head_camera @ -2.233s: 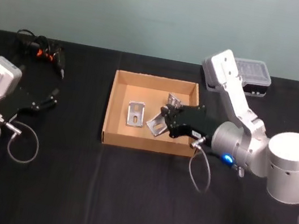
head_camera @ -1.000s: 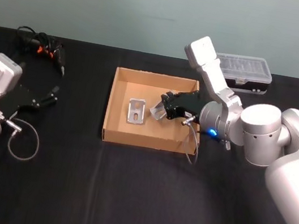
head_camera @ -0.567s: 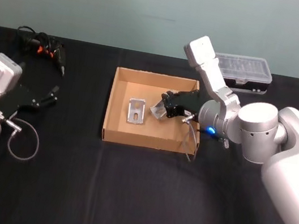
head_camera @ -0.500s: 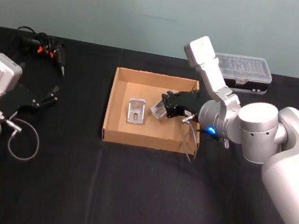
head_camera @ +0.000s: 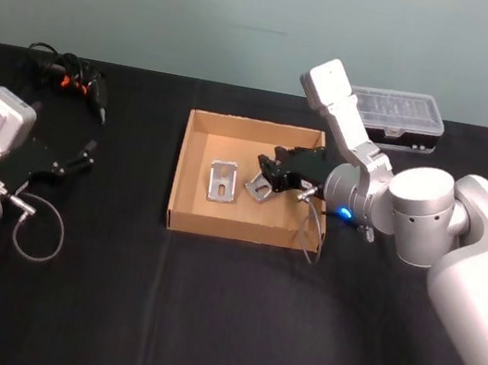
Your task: Use one hand to pick up the angle iron from the table and place it into the box.
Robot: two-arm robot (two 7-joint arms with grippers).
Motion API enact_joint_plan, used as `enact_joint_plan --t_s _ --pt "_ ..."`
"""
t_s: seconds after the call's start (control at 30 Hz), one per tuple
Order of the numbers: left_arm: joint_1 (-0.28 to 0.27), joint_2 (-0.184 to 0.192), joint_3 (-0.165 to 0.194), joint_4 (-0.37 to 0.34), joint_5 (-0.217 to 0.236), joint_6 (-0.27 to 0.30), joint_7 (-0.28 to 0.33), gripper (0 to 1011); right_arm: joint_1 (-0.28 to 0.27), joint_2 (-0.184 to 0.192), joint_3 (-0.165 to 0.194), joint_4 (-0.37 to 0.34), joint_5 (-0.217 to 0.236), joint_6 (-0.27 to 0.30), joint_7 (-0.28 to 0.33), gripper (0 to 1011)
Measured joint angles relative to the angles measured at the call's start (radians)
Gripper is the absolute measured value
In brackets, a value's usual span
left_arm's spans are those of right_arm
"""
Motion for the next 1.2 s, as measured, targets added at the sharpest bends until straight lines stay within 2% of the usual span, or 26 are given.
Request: enact_joint_plan --t_s 0.07,0.17,0.2,0.23,0.4,0.43,0.53,0.6,0.63,0.83,1.03,1.13,1.2 --pt "0.0 0.0 0.0 0.0 0.0 0.0 0.0 1011 0.0 0.0 0.0 0.0 0.0 0.0 0.0 302" --pt "0.0 0.0 0.0 0.0 0.0 0.0 0.0 1011 0.0 0.0 0.0 -0.001 0.001 0.0 0.0 427" --pt "0.0 0.0 0.0 0.0 0.0 0.0 0.0 1011 -0.001 0.0 -0.001 -0.001 0.001 0.0 0.0 427" --pt "0.0 0.0 0.0 0.0 0.0 0.0 0.0 1011 -0.001 0.0 -0.001 -0.001 0.001 0.0 0.0 488" --pt "0.0 0.0 0.0 0.0 0.0 0.0 0.0 1011 -0.001 0.001 -0.001 -0.001 0.001 0.001 0.0 630" --pt "0.0 0.0 0.0 0.0 0.0 0.0 0.0 1011 -0.001 0.001 -0.001 -0.001 0.002 0.001 0.0 693" --pt "0.0 0.0 0.0 0.0 0.0 0.0 0.0 1011 -0.001 0.001 -0.001 -0.002 0.002 0.001 0.0 787" --pt "0.0 0.0 0.0 0.0 0.0 0.0 0.0 1011 -0.005 0.003 0.002 -0.009 0.001 0.0 0.0 823" --pt "0.0 0.0 0.0 0.0 0.0 0.0 0.0 1011 -0.009 0.005 0.003 -0.016 0.001 0.0 0.0 877" --pt "0.0 0.0 0.0 0.0 0.0 0.0 0.0 1011 -0.058 0.026 0.026 -0.108 -0.007 -0.008 -0.01 997" --pt "0.0 0.0 0.0 0.0 0.0 0.0 0.0 1011 -0.148 0.052 0.068 -0.249 -0.007 -0.036 -0.05 1003" --pt "0.0 0.0 0.0 0.0 0.0 0.0 0.0 1011 -0.22 0.065 0.099 -0.34 -0.004 -0.075 -0.082 1003" --pt "0.0 0.0 0.0 0.0 0.0 0.0 0.0 1011 -0.251 0.069 0.111 -0.374 -0.003 -0.094 -0.096 1002"
